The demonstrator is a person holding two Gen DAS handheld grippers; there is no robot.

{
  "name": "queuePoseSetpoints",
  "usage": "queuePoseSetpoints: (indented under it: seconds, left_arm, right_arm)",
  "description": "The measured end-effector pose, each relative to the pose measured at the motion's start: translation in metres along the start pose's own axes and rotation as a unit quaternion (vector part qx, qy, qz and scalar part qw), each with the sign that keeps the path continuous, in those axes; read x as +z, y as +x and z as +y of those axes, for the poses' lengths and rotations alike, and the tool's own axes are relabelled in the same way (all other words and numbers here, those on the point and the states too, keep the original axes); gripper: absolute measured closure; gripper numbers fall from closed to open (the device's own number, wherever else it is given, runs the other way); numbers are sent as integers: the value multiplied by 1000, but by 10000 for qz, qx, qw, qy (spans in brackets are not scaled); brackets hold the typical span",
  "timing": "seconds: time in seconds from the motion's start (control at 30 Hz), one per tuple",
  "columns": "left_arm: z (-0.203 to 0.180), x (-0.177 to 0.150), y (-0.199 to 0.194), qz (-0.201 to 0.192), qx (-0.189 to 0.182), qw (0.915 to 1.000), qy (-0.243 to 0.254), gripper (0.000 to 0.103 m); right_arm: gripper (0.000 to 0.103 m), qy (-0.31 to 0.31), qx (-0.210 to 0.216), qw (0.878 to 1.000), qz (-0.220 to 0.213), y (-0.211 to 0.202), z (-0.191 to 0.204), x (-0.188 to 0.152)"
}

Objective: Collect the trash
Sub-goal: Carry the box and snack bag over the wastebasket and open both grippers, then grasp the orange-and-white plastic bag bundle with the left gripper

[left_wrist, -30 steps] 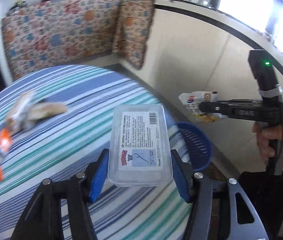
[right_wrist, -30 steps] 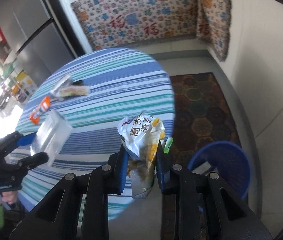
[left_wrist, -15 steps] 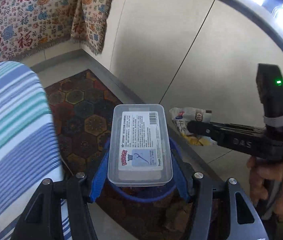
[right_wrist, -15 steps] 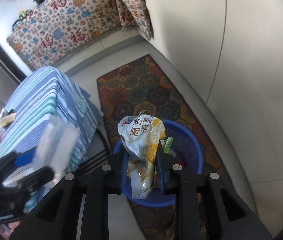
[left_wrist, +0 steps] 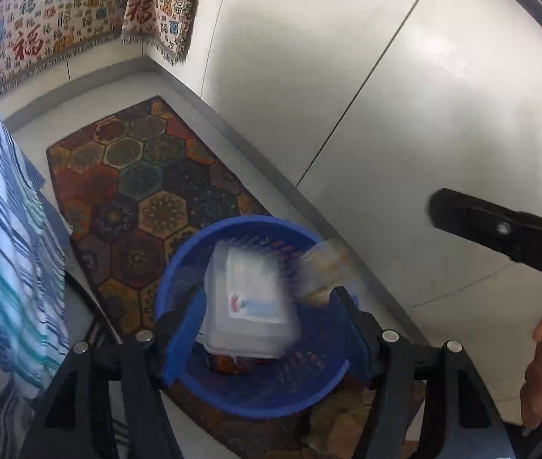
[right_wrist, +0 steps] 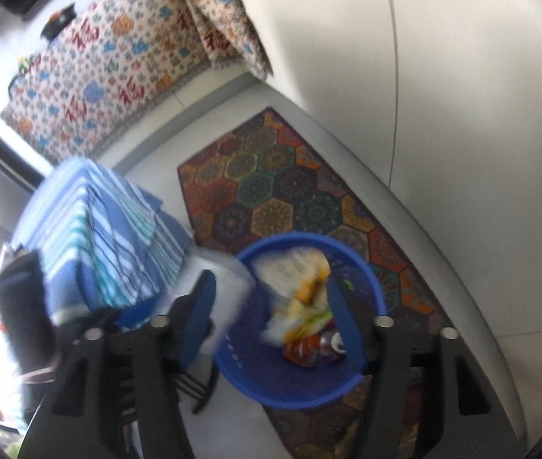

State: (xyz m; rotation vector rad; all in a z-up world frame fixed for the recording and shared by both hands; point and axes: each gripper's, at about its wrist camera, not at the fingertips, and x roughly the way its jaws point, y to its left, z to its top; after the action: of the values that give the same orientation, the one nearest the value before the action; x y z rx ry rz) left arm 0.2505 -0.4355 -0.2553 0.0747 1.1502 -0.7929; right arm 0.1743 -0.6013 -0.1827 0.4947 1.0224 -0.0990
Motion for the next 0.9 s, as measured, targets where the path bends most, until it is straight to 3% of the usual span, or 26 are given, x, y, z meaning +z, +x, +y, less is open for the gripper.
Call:
queuePoseSetpoints:
  seconds: [0.17,0.4,0.57,0.73,0.9]
  left_arm:
    - [-7,1,-26,-256,110,9996,43,35]
    - [11,-28,-119,-819,418,9955,216,35]
    - [58,-71,-188,-1071,887,9902,163,35]
    - [114,-118,-236,-1036,1529,9828,-29,35]
    - [167,-163,-272,-929,2072,9735,-263,35]
  right_arm:
    - [34,32,9,9993,-360,-16,1,4]
    - [27,-581,-135,9937,-944,-35,39,7]
    - [20,-1374,-126,9828,-1226,-43,92,-10]
    - [12,-2439,-44,9617,-1254,-30,162,-45]
    - [12,-3098,571,9442,-966,-16,236,-91]
